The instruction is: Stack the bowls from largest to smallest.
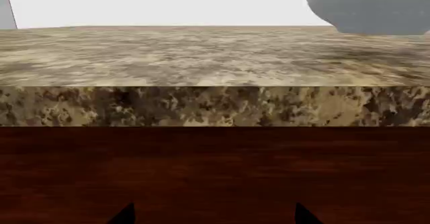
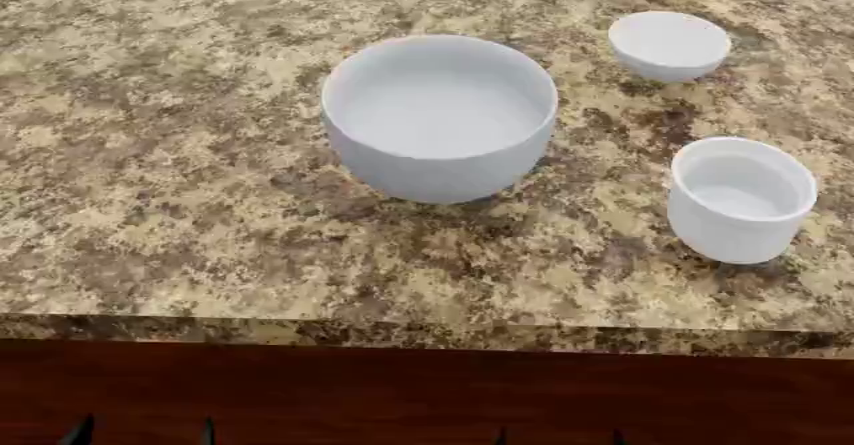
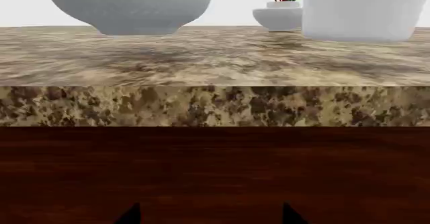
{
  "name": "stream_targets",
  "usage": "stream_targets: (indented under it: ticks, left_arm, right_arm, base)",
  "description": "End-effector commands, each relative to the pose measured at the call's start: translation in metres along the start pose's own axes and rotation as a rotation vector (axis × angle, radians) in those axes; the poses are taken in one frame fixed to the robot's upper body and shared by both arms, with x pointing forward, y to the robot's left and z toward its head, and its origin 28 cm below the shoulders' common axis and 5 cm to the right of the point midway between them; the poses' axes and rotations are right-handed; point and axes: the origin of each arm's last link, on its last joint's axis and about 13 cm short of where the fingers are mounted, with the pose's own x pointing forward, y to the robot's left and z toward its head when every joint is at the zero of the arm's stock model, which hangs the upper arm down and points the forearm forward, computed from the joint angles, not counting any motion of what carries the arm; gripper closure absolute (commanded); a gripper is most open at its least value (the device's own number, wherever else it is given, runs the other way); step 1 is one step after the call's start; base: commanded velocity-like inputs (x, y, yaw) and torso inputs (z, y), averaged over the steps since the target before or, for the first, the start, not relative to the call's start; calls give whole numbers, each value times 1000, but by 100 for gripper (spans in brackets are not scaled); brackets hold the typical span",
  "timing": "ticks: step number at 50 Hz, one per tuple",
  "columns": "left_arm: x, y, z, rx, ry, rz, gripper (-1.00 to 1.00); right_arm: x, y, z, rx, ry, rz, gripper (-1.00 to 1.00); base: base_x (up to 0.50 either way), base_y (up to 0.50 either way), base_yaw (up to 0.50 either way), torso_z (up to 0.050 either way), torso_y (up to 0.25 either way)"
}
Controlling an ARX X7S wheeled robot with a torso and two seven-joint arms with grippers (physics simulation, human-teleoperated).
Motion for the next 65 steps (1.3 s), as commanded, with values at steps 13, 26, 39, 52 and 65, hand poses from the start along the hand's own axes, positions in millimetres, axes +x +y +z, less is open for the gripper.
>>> stream_targets:
  ticks: [13, 26, 39, 52, 65]
  left_arm:
    - [-2, 0, 2, 2, -4, -7, -100]
    - [-1, -1, 5, -14, -29, -9, -100]
    - [-1, -1, 5, -14, -29, -9, -100]
    - [-3, -1, 9, -45, -1, -12, -100]
    - [-2, -2, 12, -64, 17, -19, -100]
  right_arm:
    - [-3, 2, 2, -1, -6, -3, -100]
    - [-3, 1, 1, 4, -4, -4, -100]
    - [-3, 1, 1, 4, -4, -4, -100]
    - [-3, 2, 0, 5, -3, -2, -100]
    - [-1, 3, 3, 1, -11, 5, -100]
  base:
    - [0, 0, 0, 0, 0]
    - [0, 0, 0, 0, 0]
    - [0, 0, 0, 0, 0]
    - [0, 0, 0, 3, 0]
    - [0, 0, 0, 50, 0]
